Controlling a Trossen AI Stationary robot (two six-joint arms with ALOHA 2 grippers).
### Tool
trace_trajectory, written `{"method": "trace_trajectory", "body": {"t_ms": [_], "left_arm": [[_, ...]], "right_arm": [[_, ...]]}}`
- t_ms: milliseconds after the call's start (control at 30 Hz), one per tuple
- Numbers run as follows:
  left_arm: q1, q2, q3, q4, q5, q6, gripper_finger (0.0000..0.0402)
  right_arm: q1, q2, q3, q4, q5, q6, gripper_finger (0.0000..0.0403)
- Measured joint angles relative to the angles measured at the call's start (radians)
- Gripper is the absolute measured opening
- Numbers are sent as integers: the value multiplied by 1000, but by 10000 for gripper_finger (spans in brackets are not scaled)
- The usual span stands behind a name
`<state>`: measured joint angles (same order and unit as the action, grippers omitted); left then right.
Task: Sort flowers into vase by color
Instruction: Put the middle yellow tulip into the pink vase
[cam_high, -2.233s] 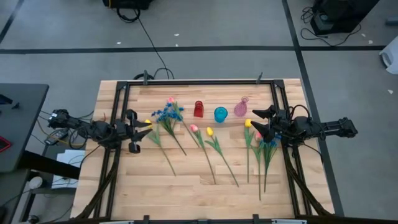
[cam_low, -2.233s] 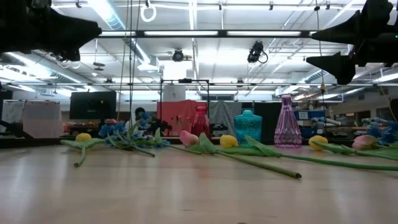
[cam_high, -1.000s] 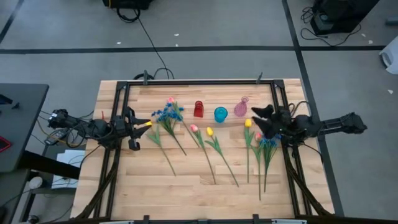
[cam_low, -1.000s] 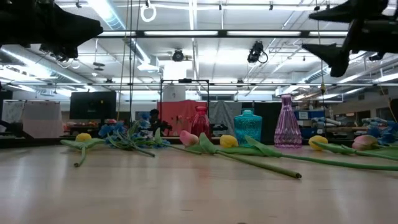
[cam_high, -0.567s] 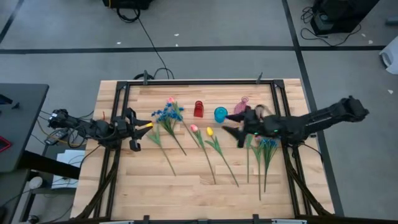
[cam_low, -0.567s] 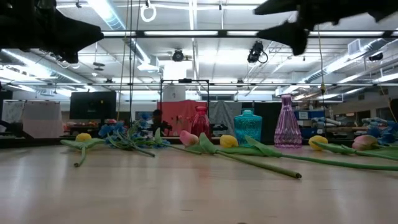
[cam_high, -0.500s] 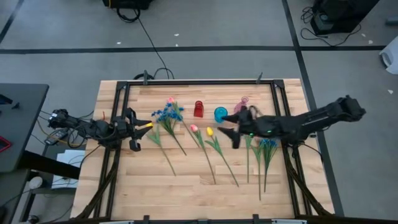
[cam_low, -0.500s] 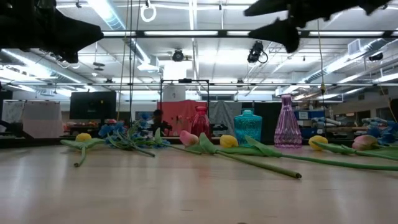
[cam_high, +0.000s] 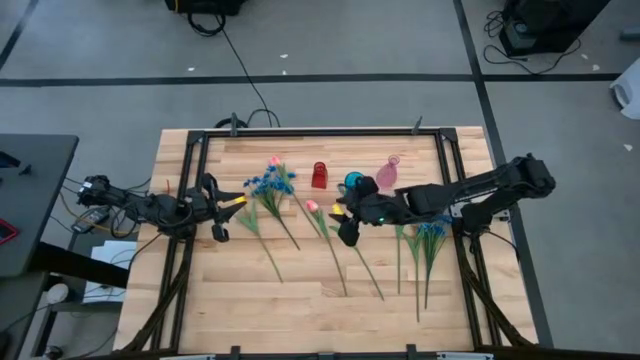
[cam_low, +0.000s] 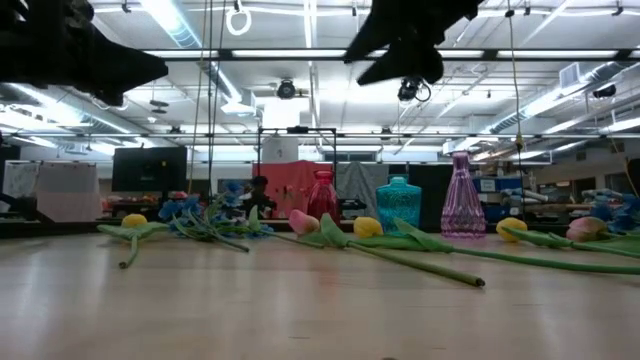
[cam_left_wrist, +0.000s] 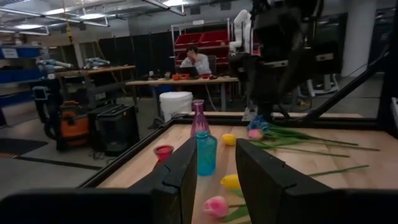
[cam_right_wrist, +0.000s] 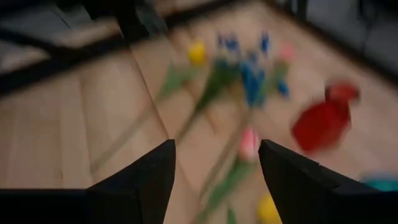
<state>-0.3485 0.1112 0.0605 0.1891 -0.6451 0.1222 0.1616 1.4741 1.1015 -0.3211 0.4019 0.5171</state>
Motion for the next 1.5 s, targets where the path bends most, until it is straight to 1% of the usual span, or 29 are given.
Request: {"method": "trace_trajectory", "body": {"t_ms": [100, 200, 267, 333, 433, 567, 767, 833, 900, 1167, 1333, 1500], "left_arm": [[0, 0, 0, -3, -16, -2, 115], [0, 0, 0, -2, -19, -2, 115], [0, 0, 0, -2, -23, -2, 115], [0, 0, 0, -3, -27, -3, 115], [0, 0, 0, -2, -28, -3, 115], [0, 0, 0, -2, -29, -3, 115], [0, 0, 0, -1, -38, 2, 115], [0, 0, 0, -1, -43, 4, 115], [0, 0, 0, -1, -44, 5, 115], [0, 0, 0, 0, -47, 6, 115], [0, 0, 0, 0, -47, 5, 115], [0, 0, 0, 0, -51, 5, 115]], "right_arm": [[0, 43, 87, -262, -28, 156, 233], [2, 91, 159, -502, -97, 321, 224], [7, 128, 186, -615, -153, 385, 218], [14, 171, 190, -667, -205, 404, 212], [21, 249, 190, -661, -288, 399, 205], [30, 342, 190, -651, -347, 399, 193], [35, 430, 190, -600, -454, 407, 175], [35, 451, 190, -595, -473, 408, 170], [35, 458, 190, -594, -468, 415, 167], [47, 454, 190, -519, -385, 425, 164], [67, 480, 188, -527, -319, 416, 163], [78, 509, 190, -510, -310, 408, 158]]}}
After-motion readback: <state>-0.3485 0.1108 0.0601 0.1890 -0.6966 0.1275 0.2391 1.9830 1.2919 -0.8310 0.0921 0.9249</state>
